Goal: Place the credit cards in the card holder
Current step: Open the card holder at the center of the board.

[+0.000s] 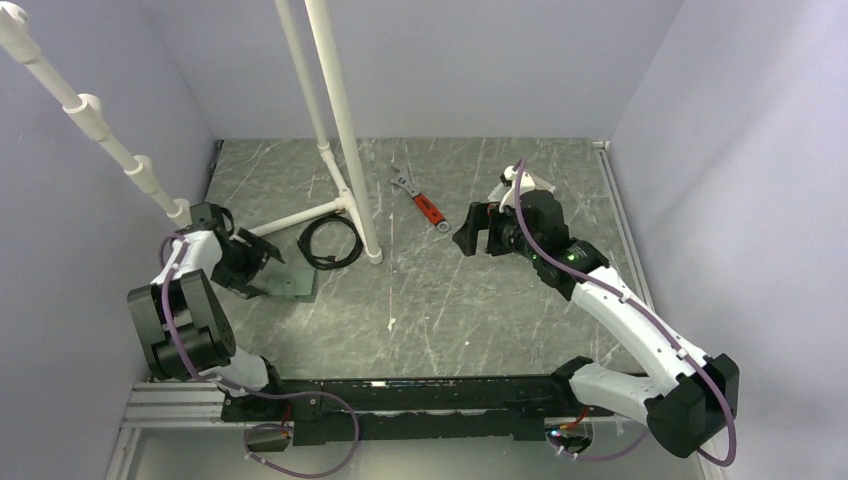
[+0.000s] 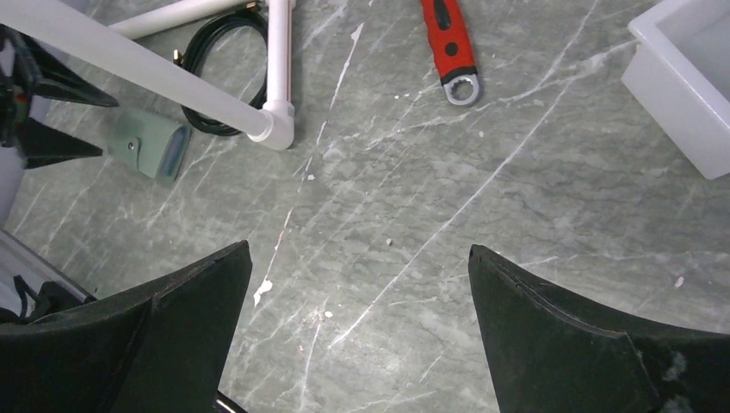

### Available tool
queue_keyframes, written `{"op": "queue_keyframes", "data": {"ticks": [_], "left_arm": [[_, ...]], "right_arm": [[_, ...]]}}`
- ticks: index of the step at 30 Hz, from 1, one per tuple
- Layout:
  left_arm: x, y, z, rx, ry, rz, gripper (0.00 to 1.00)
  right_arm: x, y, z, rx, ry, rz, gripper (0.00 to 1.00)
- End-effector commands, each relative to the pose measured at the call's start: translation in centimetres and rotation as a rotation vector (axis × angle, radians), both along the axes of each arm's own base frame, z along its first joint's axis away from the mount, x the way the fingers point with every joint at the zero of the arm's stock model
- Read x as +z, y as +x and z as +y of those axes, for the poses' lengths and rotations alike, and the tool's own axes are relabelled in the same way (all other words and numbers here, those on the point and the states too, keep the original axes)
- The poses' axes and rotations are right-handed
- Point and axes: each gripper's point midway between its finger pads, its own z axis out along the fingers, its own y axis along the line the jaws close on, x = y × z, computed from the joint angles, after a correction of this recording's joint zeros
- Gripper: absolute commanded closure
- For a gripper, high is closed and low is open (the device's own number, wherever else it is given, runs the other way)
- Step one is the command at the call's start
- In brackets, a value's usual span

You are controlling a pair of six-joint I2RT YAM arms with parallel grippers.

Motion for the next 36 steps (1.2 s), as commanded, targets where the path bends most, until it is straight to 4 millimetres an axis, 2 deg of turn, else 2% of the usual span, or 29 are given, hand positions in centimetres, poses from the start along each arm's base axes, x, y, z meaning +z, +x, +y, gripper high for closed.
{"op": "queue_keyframes", "data": {"ticks": [1,9,15,20,24,26,28,29,34,36], "left_arm": [[-1.2,-0.3,-2.7,-0.086,-0.017,0.023,0.23],[-2.9,-2.3,-4.6,-0.122,0.021,0.079,0.56],[-4.6,-3.7,-8.3,-0.201,-0.031,0.141,0.6],[-5.5,-6.1,-14.2,-0.386,0.023,0.17,0.6],[-6.1,-9.3,-20.9,-0.548,-0.042,0.127,0.59],[-5.6,-9.4,-24.3,-0.605,-0.106,0.052,0.58],[-4.7,-9.3,-25.6,-0.659,-0.107,-0.004,0.55],[-3.9,-8.9,-25.8,-0.689,-0.091,-0.045,0.52],[0.9,-7.8,-25.2,-0.777,-0.035,-0.246,0.21],[2.0,-8.1,-24.6,-0.776,-0.027,-0.295,0.16]], "right_arm": [[0.7,0.6,0.7,0.025,0.024,-0.041,0.0],[-0.9,0.9,1.5,0.045,0.03,0.0,0.0],[-2.7,0.3,3.1,0.11,0.031,0.048,0.0],[-5.9,-1.7,4.6,0.18,-0.006,0.117,0.0],[-8.3,-4.1,6.0,0.263,-0.018,0.159,0.0],[-9.3,-5.3,6.7,0.298,-0.011,0.184,0.0],[-10.3,-6.4,7.5,0.325,0.003,0.221,0.02],[-10.6,-7.0,8.0,0.341,0.016,0.239,0.05],[-10.5,-9.0,10.4,0.391,0.191,0.304,0.16],[-10.7,-9.6,11.4,0.408,0.264,0.353,0.29]]}}
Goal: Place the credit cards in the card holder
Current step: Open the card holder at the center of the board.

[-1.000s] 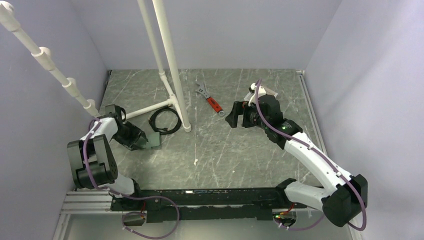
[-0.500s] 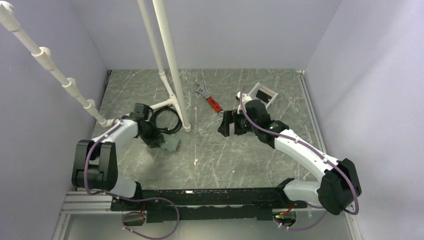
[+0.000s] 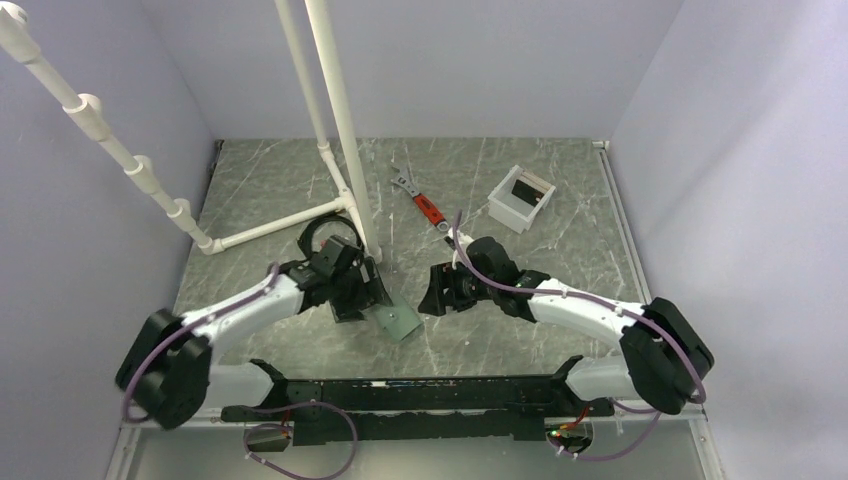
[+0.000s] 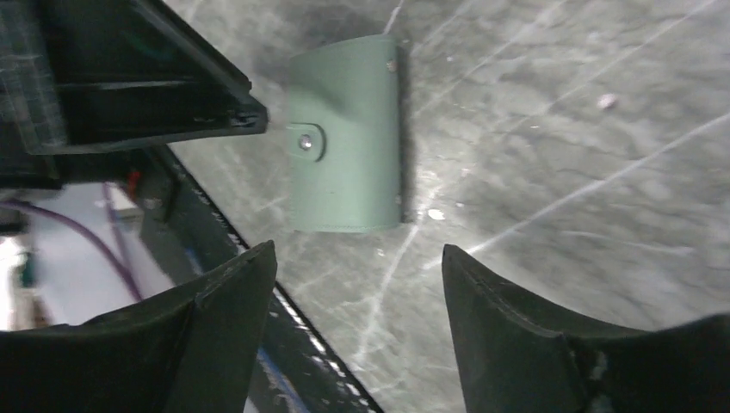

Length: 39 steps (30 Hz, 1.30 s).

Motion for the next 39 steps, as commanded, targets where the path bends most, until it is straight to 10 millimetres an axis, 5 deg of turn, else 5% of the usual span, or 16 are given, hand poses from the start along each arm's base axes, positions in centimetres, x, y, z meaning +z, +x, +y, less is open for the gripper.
{"op": "queue_keyframes", "data": {"ticks": [1,9,15,30,39], "left_arm": [[3.4,0.2,1.2,-0.026,-0.017,-0.163,0.17],[0.9,-1.3,0.7,-0.015,-0.097,-0.12,0.53],[-1.1,0.3,0.0,-0.028,-0.074,-0.123,0.66],[-3.4,0.0,-0.5,-0.024,-0.077,-0.067,0.71],[-4.3,-0.2,-1.2,-0.01,-0.118,-0.04,0.75]], "right_arm": [[2.2,-0.4,3.6,0.014,0.231,0.078,0.37],[0.6,0.2,6.7,0.031,0.318,0.22,0.69],[-1.3,0.6,7.7,0.038,0.305,0.26,0.69],[-4.2,0.4,9.2,0.046,0.267,0.302,0.7],[-1.4,-2.6,12.9,0.196,0.339,0.272,1.0]]}}
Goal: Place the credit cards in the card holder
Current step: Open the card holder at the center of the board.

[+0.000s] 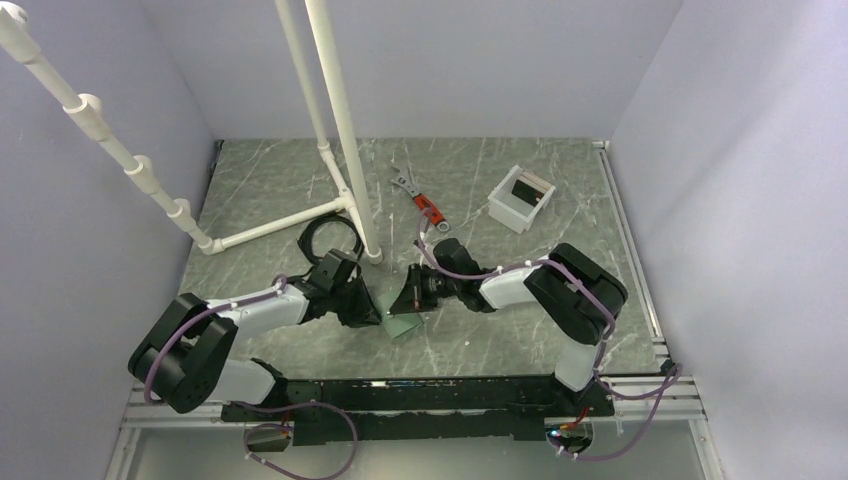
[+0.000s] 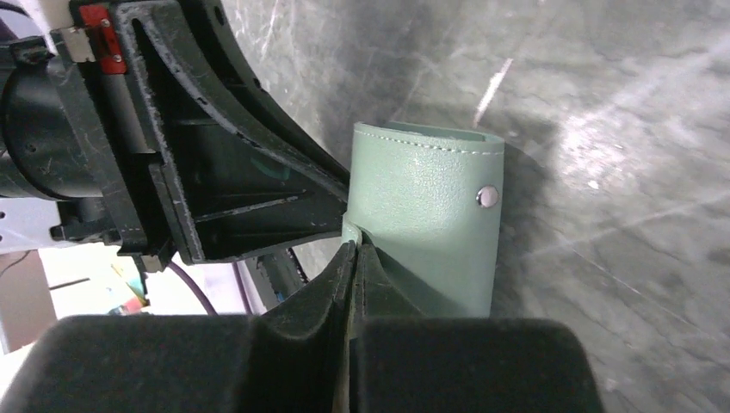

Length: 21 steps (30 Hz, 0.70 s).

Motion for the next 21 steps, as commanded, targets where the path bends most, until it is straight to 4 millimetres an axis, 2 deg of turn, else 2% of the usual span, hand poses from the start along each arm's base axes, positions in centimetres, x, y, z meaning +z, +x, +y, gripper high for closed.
{"op": "queue_keyframes", "data": {"ticks": [1,4,6,10,13,14,16,17,19,21], "left_arm": [[-1.3,0.6,-0.9,0.019,-0.03,-0.015,0.75],[-1.6,0.5,-1.0,0.028,-0.027,-0.005,0.77],[-1.7,0.5,-0.8,0.038,-0.021,-0.003,0.78],[-1.5,0.5,-0.4,0.053,-0.015,-0.013,0.78],[-1.0,0.4,-0.2,0.045,0.0,-0.015,0.75],[-0.8,0.3,0.0,0.043,0.006,-0.019,0.74],[-0.3,-0.3,0.7,0.048,0.021,-0.021,0.71],[0.0,-0.5,1.0,0.052,0.025,-0.03,0.66],[0.7,-1.0,1.7,0.057,0.031,-0.048,0.58],[1.7,-1.4,2.1,0.057,0.025,-0.066,0.51]], "right_arm": [[3.2,-3.0,4.7,0.155,0.095,-0.112,1.0],[4.2,-4.5,6.4,0.192,0.093,-0.188,1.0],[4.4,-4.9,6.8,0.202,0.111,-0.165,1.0],[5.5,-5.1,6.1,0.175,0.271,-0.037,1.0],[4.6,-4.6,5.4,0.16,0.228,-0.021,1.0],[4.5,-4.3,5.0,0.169,0.197,-0.059,0.96],[4.7,-3.7,4.1,0.18,0.128,-0.113,0.67],[4.8,-3.4,3.6,0.18,0.078,-0.149,0.61],[5.2,-2.6,2.2,0.157,-0.011,-0.204,0.53],[6.1,-1.8,0.5,0.131,-0.064,-0.231,0.52]]}}
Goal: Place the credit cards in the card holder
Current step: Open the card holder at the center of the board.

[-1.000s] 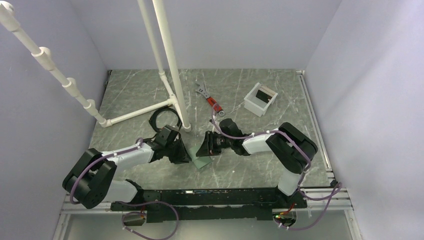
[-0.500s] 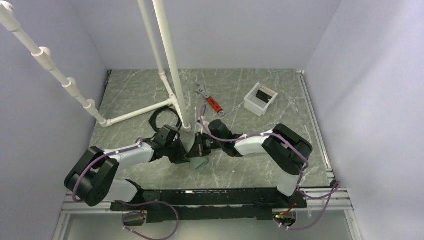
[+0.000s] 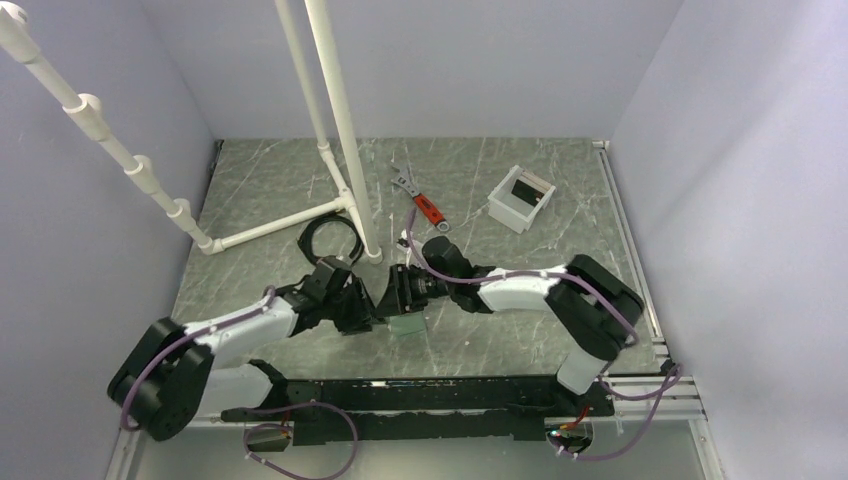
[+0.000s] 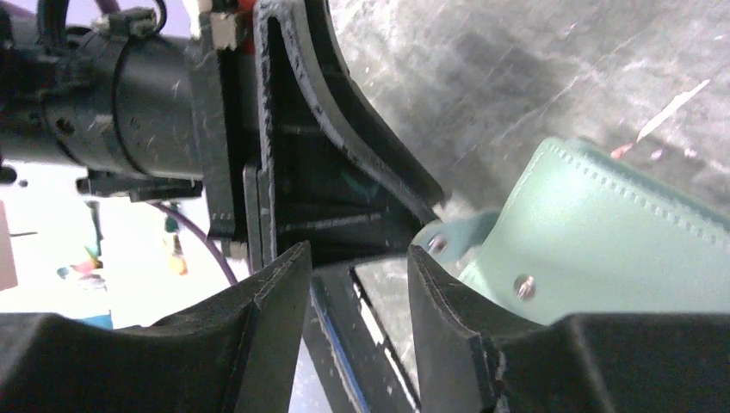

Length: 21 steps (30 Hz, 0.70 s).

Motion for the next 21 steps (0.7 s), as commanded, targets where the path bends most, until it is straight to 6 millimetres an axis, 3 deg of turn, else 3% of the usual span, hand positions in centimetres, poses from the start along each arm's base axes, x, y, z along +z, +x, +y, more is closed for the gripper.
{"op": "queue_keyframes", "data": {"ticks": [1,6,10,13,17,21], "left_arm": [[1.0,-0.9,1.8,0.025,0.044,-0.043,0.48],[4.1,-0.8,1.6,0.029,-0.029,-0.119,0.21],[6.1,0.9,0.6,0.02,-0.062,-0.202,0.11],[5.6,1.9,-0.5,-0.027,-0.025,-0.162,0.04],[2.8,2.8,-0.8,-0.05,0.055,-0.105,0.1],[2.1,3.2,-0.9,-0.056,0.066,-0.117,0.34]], "right_arm": [[2.6,0.6,-2.9,0.006,-0.129,-0.137,0.51],[1.4,1.4,-6.7,-0.07,-0.304,-0.222,0.36],[-0.7,2.1,-8.2,-0.129,-0.434,-0.281,0.38],[-1.2,2.0,-8.3,-0.131,-0.465,-0.38,0.36],[-2.1,1.2,-8.1,-0.1,-0.507,-0.55,0.26],[-3.0,0.6,-7.3,-0.06,-0.552,-0.693,0.21]]}}
